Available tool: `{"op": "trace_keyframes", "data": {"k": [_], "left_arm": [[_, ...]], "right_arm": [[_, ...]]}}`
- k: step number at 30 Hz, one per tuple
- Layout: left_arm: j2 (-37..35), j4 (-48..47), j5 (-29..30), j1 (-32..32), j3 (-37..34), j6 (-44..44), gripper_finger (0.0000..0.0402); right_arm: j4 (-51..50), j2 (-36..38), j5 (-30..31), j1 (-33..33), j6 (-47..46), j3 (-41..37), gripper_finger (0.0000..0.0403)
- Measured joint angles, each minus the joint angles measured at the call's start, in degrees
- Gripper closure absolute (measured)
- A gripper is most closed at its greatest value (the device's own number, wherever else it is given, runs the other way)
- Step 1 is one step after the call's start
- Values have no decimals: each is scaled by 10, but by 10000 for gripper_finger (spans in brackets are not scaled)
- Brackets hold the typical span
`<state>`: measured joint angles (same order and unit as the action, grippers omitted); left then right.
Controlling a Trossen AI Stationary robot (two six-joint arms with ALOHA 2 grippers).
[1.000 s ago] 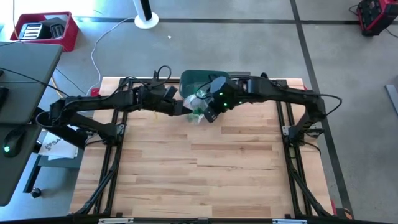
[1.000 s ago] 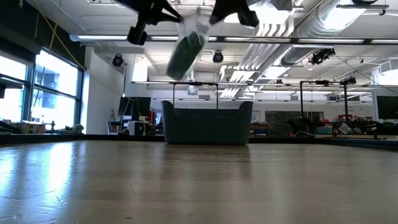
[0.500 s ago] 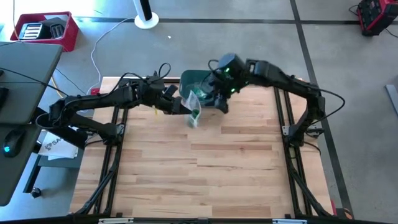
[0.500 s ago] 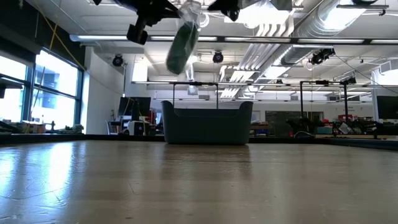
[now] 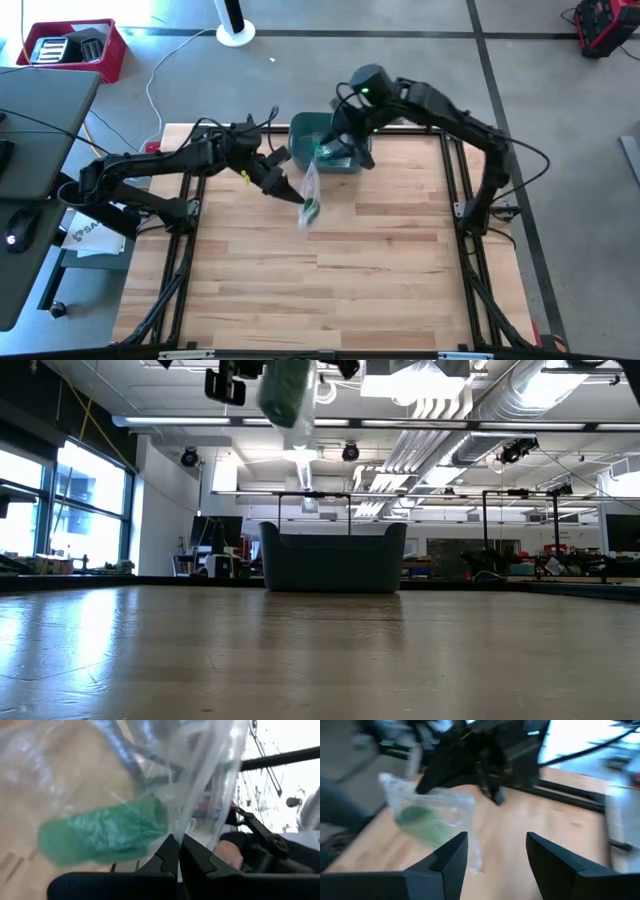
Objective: Roll bandage
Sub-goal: Close the transparent zip bag
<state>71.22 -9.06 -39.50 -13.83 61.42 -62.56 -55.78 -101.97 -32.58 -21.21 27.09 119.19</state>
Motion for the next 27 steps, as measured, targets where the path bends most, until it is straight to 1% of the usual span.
{"op": "trace_keyframes", "data": {"k": [4,7,9,11,15,17,19,22,23,25,27], "left_arm": [[0,0,-9,15,0,-4,401],[0,-1,-9,20,0,-9,401],[0,-1,-9,20,0,-13,401],[0,-1,-9,20,0,-16,401],[0,-2,-9,20,0,-17,401],[0,-2,-9,18,0,-13,401],[0,-4,-6,16,0,1,401],[0,-4,8,8,0,22,393],[-2,-5,9,4,0,32,386],[-9,-7,10,-7,0,54,371],[-21,-6,9,-19,0,76,355]], "right_arm": [[14,-46,-137,-9,14,-1,210],[20,-71,-228,-7,13,-1,210],[21,-86,-271,-2,14,-1,210],[26,-98,-297,5,16,-1,210],[60,-105,-307,23,17,-1,215],[71,-105,-308,32,18,-1,232],[73,-105,-308,38,18,-1,270],[71,-104,-308,41,-19,-1,363],[67,-104,-308,40,-38,-1,382],[51,-97,-298,35,-71,-1,388],[26,-80,-269,28,-70,-1,395]]}}
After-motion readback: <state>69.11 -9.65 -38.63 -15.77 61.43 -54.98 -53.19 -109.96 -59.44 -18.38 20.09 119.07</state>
